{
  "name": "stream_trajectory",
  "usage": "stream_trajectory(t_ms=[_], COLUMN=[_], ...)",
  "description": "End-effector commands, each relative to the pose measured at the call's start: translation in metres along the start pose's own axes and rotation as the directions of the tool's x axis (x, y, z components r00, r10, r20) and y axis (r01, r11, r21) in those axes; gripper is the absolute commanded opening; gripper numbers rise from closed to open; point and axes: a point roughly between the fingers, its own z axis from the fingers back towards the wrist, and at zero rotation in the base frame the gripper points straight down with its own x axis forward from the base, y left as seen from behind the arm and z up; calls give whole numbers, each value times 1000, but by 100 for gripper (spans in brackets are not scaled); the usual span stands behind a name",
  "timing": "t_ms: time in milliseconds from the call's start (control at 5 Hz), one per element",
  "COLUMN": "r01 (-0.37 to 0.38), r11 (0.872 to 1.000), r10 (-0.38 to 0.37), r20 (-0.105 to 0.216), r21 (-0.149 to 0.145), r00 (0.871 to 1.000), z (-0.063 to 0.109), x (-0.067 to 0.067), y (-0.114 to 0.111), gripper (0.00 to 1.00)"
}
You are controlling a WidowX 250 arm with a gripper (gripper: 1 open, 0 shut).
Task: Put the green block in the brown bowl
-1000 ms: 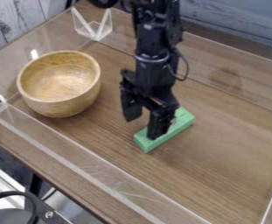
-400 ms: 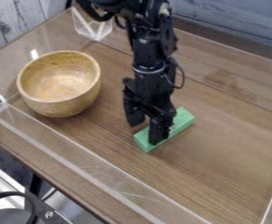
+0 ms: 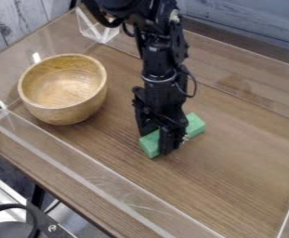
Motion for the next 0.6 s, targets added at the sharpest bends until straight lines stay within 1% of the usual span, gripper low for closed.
stream_trajectory(t_ms=[0, 400], r01=[-12, -5], r11=[1000, 1000], r10=[11, 5], r20=[39, 45], r21=[2, -14], r00=[999, 999], z=[8, 7], x=[6, 8], y=[4, 2], gripper=[0, 0])
